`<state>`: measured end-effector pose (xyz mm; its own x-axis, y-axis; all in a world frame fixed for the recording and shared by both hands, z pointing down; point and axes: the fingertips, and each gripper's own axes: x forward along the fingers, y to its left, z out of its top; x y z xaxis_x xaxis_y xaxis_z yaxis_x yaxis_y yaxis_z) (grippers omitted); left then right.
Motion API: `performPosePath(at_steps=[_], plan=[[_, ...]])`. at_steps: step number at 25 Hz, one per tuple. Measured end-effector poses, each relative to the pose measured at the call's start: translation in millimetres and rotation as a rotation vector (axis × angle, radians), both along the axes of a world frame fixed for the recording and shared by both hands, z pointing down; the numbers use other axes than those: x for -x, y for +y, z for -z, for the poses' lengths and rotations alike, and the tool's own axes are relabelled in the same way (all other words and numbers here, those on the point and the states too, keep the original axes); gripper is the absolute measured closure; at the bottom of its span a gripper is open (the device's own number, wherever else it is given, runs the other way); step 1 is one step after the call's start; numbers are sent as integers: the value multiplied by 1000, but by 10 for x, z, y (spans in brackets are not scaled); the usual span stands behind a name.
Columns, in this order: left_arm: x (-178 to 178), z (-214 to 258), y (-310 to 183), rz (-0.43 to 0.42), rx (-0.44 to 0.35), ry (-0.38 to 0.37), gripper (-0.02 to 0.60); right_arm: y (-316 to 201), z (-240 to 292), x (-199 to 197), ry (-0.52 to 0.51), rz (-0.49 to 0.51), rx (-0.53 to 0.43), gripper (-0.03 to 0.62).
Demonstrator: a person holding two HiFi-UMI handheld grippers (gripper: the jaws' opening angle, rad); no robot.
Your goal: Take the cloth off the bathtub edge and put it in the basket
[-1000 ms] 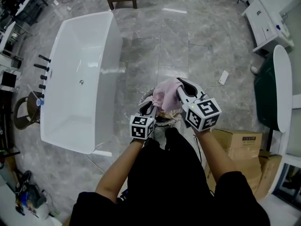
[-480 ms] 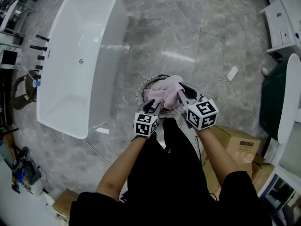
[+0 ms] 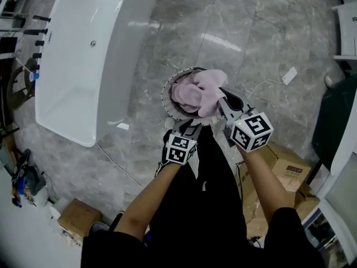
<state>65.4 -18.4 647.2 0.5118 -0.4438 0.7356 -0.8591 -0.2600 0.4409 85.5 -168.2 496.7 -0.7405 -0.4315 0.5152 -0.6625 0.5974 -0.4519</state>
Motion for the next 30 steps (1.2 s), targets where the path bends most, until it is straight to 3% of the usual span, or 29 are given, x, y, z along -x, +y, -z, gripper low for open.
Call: performPosePath(at_steps=[6,14,23,25,30], plan=[[238,-371,-28,120,21,31,423,232,-1013,31,40,31,83,553],[451,-859,152,188,19,55,423,365,-2362,252,76,10,199,553],[433,-1242,20,227,-24,83,423,597,-3357,102,242,5,253,549],[417,-1269,5,216,-33,89,420,630,-3473,65,283,22,254,472],[427,-1381,83,193,-30,72,420,694,-3577,-69,288,37,286,429]])
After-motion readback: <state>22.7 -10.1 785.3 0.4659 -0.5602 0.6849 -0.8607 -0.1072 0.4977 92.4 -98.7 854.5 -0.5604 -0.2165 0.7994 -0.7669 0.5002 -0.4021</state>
